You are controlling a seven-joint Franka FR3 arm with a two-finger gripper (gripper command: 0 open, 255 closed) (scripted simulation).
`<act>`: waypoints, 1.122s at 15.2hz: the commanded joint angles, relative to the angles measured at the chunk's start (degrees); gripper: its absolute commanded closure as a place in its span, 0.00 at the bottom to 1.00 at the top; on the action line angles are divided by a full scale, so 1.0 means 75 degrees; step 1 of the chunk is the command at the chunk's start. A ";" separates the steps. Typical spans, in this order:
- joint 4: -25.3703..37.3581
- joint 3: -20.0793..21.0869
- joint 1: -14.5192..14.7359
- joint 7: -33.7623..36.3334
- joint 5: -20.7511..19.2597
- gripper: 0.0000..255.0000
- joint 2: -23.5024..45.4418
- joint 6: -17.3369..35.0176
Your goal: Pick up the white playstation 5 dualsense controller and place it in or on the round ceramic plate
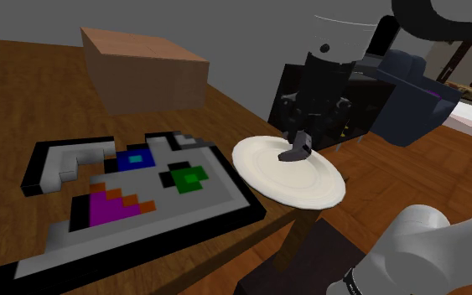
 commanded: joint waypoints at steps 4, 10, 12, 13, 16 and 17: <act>-0.0675 0.0025 0.0064 0.0008 0.0075 1.00 -0.0209 0.0471; -0.1009 0.0051 0.0097 0.0022 0.0117 1.00 -0.0297 0.0718; -0.1009 0.0051 0.0098 0.0023 0.0116 1.00 -0.0297 0.0718; -0.1009 0.0050 0.0099 0.0023 0.0116 1.00 -0.0296 0.0718; -0.1009 0.0056 0.0108 0.0034 0.0125 0.00 -0.0314 0.0700; -0.1013 0.0054 0.0108 0.0032 0.0124 0.00 -0.0314 0.0704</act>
